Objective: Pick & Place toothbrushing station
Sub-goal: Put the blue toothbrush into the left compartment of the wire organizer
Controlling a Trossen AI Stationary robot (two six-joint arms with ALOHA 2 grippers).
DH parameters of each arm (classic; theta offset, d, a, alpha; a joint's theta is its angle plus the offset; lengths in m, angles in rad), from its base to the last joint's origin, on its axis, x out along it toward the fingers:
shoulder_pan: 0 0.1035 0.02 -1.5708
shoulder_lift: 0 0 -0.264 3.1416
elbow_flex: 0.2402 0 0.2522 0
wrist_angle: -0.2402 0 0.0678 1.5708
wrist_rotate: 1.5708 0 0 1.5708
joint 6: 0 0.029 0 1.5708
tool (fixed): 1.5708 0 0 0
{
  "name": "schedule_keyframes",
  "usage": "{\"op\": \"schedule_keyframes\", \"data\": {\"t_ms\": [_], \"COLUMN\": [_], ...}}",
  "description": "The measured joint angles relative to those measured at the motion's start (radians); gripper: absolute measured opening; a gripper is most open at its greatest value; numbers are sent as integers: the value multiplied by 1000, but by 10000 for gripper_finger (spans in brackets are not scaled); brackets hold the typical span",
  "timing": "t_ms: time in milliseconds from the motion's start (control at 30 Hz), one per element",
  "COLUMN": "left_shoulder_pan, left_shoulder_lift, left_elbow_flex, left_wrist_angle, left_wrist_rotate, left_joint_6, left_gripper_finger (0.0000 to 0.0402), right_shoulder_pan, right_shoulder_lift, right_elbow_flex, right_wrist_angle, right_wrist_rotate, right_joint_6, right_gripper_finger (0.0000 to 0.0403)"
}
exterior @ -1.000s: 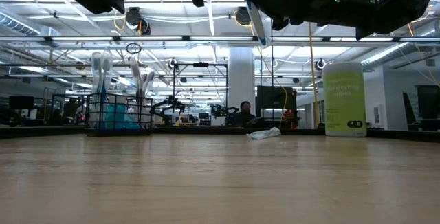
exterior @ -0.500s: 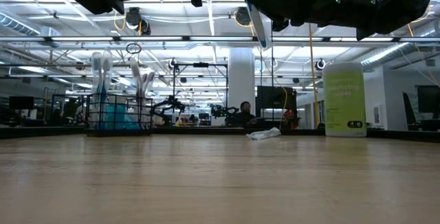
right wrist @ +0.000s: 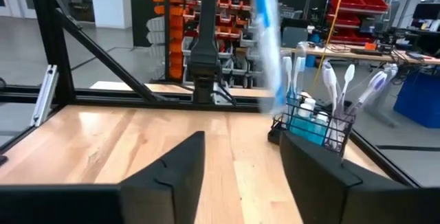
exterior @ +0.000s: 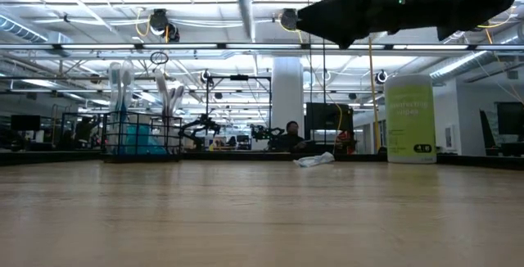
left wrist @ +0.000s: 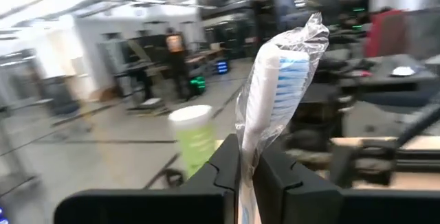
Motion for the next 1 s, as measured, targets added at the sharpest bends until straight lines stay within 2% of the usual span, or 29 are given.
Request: {"op": "schedule_keyframes", "data": {"t_ms": [100, 233, 467, 567, 700, 1000], "left_shoulder_pan": [1, 0, -26, -56, -86, -75], "left_shoulder_lift": [-112, -282, -544, -610, -627, -610], "left_elbow_flex": [-66, -215, -423, -461, -472, -472], "left_wrist_angle": [-27, -19, -18, -37, -107, -395], "left_wrist_rotate": [-93, -240, -741, -865, -954, -991], "left_joint_6": [-5, -15, -41, -46, -77, -350], "left_gripper_finger": [20, 15, 16, 15, 15, 15], "right_shoulder_pan": [0, 0, 0, 0, 0, -1], "right_shoulder_lift": [-59, -118, -130, -122, -122, -122], "right_elbow_flex": [0, 0, -1, -2, -2, -2], "right_wrist_angle": [-61, -128, -162, -162, -161, -160], "right_wrist_rotate": [0, 0, 0, 3, 5, 6], "right_joint_6": [1, 1, 2, 1, 1, 1], "right_gripper_finger": [196, 200, 193, 190, 187, 187]}}
